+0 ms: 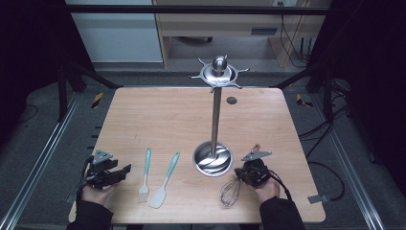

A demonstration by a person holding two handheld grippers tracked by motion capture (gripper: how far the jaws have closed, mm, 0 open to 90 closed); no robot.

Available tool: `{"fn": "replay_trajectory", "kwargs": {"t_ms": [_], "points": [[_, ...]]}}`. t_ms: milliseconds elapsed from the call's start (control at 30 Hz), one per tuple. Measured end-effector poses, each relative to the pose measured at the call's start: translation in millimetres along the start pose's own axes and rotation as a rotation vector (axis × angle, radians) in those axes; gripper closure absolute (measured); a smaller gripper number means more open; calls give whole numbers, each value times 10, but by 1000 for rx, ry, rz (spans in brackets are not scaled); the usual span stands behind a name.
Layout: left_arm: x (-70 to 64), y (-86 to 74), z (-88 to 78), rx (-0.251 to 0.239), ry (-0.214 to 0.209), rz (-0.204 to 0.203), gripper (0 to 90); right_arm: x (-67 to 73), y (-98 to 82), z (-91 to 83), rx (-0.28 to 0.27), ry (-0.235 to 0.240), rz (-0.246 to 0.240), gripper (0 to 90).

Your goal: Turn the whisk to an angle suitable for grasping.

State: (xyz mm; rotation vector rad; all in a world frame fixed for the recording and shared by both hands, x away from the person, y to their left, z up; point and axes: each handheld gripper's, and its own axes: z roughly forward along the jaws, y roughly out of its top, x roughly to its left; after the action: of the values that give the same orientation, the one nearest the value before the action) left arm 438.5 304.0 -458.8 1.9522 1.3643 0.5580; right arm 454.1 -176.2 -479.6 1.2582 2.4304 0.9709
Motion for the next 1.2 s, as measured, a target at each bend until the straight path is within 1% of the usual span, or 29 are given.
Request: {"fn": "replay_trajectory", "kwargs": {"t_ms": [67, 133, 233, 267, 333, 367, 433, 500, 533, 567, 600, 633, 667, 700, 733, 767, 800, 833, 900, 933, 1000, 1033, 1133, 1167, 1200], "points": [[2, -1, -2, 1, 0, 0, 406, -3, -3, -4, 3, 1, 5, 900], [4, -1, -5, 1, 1, 1, 406, -9, -6, -9, 5, 2, 0, 900], [2, -4, -9, 1, 1, -1, 406, -24, -33, -36, 18, -10, -17, 900], [2, -4, -9, 1, 1, -1, 406, -19, -40, -45, 28, -12, -7, 900], [4, -5, -12, 0, 0, -3, 406, -31, -60, -63, 35, -15, -11, 900], [5, -5, -13, 0, -1, -3, 406, -26, -69, -75, 43, -18, 4, 900], [7, -5, -14, 1, 0, -3, 406, -39, -83, -89, 44, -25, -9, 900], [8, -5, -14, -1, -1, -4, 406, -40, -87, -108, 40, -24, 3, 896], [8, -5, -15, -1, -1, -3, 406, -44, -84, -119, 25, -22, -1, 870], [8, -5, -15, -1, -1, -3, 406, -44, -84, -119, 25, -22, -1, 870], [10, -5, -15, -1, -1, -4, 405, -64, -72, -162, -16, -25, 8, 821], [11, -4, -14, 1, -2, -4, 405, -69, -63, -193, -35, -30, 31, 780], [13, -4, -10, 1, -2, -4, 405, -86, -57, -221, -59, -48, 42, 715], [13, -4, -10, 1, -2, -4, 405, -86, -57, -221, -59, -48, 42, 715], [14, -5, -4, 2, -1, -5, 405, -121, -46, -261, -87, -102, 76, 598], [16, -4, -4, 5, 1, -2, 404, -142, -46, -265, -96, -132, 95, 530], [16, -3, -3, 6, 0, -2, 404, -164, -51, -258, -97, -158, 115, 502], [15, -3, -3, 6, 0, -2, 404, -187, -56, -244, -90, -179, 131, 485], [16, -3, -1, 6, -1, -1, 404, -221, -62, -208, -73, -204, 158, 431], [16, -3, 0, 9, 0, -2, 404, -232, -63, -190, -67, -210, 167, 423], [16, -3, 4, 11, 0, -2, 404, -239, -60, -153, -51, -216, 183, 402], [16, -3, 4, 11, 0, -2, 404, -239, -60, -153, -51, -216, 183, 402], [14, -4, 5, 9, -1, -2, 404, -248, -66, -103, -16, -233, 195, 383], [14, -4, 5, 9, -1, -2, 404, -248, -66, -103, -16, -233, 195, 383], [13, -3, 6, 11, -1, -2, 404, -258, -73, -79, -5, -232, 202, 381]]}}
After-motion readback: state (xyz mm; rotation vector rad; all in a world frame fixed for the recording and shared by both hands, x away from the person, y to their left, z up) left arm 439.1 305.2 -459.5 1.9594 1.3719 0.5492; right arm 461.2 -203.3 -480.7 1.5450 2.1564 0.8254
